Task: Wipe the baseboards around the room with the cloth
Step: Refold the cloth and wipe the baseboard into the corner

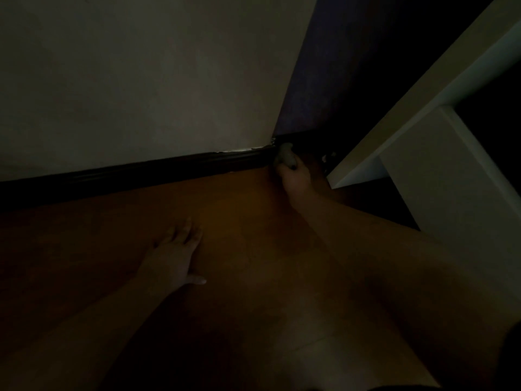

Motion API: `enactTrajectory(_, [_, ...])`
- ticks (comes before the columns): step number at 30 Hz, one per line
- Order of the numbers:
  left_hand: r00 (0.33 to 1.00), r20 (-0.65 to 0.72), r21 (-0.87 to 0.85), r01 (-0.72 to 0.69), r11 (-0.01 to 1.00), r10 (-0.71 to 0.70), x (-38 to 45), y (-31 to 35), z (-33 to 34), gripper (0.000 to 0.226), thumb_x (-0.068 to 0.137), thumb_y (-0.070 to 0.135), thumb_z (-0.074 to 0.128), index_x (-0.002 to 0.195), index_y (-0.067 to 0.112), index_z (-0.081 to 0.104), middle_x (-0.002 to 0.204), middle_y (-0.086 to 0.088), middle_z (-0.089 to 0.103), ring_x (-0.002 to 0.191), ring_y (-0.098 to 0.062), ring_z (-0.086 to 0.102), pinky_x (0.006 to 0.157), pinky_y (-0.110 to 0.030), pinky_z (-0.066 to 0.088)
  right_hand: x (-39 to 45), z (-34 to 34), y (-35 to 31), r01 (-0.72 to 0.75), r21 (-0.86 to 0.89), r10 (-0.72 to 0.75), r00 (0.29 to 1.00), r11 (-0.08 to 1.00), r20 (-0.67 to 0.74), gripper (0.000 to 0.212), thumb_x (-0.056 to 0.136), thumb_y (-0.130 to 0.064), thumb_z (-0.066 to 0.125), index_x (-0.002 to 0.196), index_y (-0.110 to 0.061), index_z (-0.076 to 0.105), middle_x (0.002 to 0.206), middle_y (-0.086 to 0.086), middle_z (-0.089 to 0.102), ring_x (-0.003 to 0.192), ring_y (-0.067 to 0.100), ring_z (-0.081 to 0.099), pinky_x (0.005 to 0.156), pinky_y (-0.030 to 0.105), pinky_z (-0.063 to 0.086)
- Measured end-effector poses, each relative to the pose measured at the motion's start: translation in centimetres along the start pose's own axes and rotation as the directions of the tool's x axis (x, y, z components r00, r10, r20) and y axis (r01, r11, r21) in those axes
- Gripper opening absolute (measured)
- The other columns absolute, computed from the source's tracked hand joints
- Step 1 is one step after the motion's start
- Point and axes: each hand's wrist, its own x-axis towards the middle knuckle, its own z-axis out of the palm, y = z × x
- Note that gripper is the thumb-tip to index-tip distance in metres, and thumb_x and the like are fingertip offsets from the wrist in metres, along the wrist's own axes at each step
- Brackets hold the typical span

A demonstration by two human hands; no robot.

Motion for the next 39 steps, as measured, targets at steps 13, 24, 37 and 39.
enactTrajectory(13, [0.999,-0.043,0.008,-0.008,1.0,0.008,0.2,-0.3,0.3,0.12,0.077,0.071,0.064,0.155,0.03,-0.017,0.161,-0.002,-0.028,0.151,-0.034,-0.007,0.117,-0.058,0.022,-0.5,-1.3,-2.7,-0.104,0.167,0.113,0.993,0.98,-0.046,0.043,0.09,-0.015,0.055,0.133,-0.016,0.06,0.118,0.01,0.066,0.107,0.026,0.063,0.091,0.035,0.052])
enactTrajectory(24, [0.995,-0.063,0.028,-0.08,0.996,0.081,-1.9,-2.2,1.4,0.088,0.094,0.069,0.037,0.155,0.034,-0.017,0.162,0.007,-0.025,0.152,-0.024,-0.009,0.117,-0.062,0.016,-6.6,-0.9,-5.6,-0.002,0.344,0.038,0.994,0.939,-0.099,0.024,0.09,-0.01,0.055,0.112,-0.014,0.063,0.103,0.003,0.066,0.107,0.027,0.063,0.096,0.041,0.051])
enactTrajectory(37, [0.931,-0.333,-0.098,0.124,0.987,-0.15,-9.0,-8.1,7.1,0.066,0.098,0.062,0.008,0.154,0.036,-0.016,0.165,0.008,-0.013,0.152,-0.015,-0.008,0.118,-0.057,0.008,-14.3,9.6,-3.9,-0.207,0.272,0.056,0.879,0.94,0.474,0.034,0.093,-0.014,0.061,0.123,-0.03,0.057,0.124,0.01,0.064,0.107,0.026,0.063,0.082,0.036,0.051])
enactTrajectory(39, [0.925,-0.328,-0.107,0.166,0.98,-0.192,-9.3,-8.9,7.4,0.065,0.101,0.059,0.015,0.155,0.035,-0.015,0.165,0.009,-0.012,0.152,-0.016,-0.008,0.118,-0.057,0.008,-14.5,10.5,-3.6,-0.201,0.25,0.048,0.86,0.947,0.507,0.037,0.094,-0.014,0.061,0.127,-0.03,0.054,0.127,0.01,0.062,0.111,0.027,0.062,0.092,0.041,0.051])
